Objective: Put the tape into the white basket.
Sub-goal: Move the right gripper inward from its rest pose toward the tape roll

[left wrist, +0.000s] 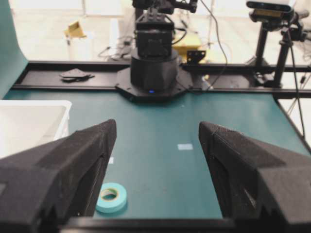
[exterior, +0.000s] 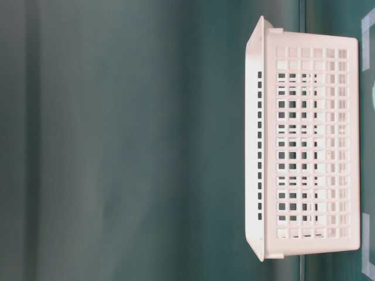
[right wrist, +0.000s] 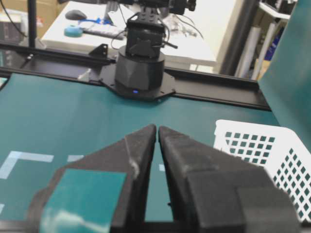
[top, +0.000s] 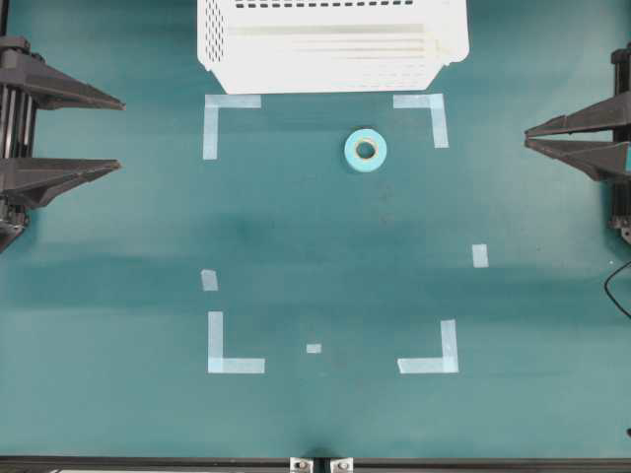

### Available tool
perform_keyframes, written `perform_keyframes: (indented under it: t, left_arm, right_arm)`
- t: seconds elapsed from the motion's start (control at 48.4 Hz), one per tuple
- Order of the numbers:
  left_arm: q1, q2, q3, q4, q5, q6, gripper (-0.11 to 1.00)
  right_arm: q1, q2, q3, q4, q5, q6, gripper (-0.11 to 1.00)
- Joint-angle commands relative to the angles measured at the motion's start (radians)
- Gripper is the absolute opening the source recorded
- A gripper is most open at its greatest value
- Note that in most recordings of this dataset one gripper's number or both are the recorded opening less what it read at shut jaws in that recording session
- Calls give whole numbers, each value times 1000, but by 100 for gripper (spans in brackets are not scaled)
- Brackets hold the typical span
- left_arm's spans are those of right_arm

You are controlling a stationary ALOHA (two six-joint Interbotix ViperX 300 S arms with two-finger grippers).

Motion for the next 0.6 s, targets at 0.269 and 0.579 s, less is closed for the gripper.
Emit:
perform_keyframes:
  t: [0.269, 0.579]
  left_arm:
    - [-17, 18, -15, -26, -29, 6, -9]
    - [-18, 5, 21, -26, -31, 5, -8]
  right_arm:
    - [-5, 12, -9, -6, -8, 11, 1]
    - [-5, 15, -12, -6, -8, 17, 3]
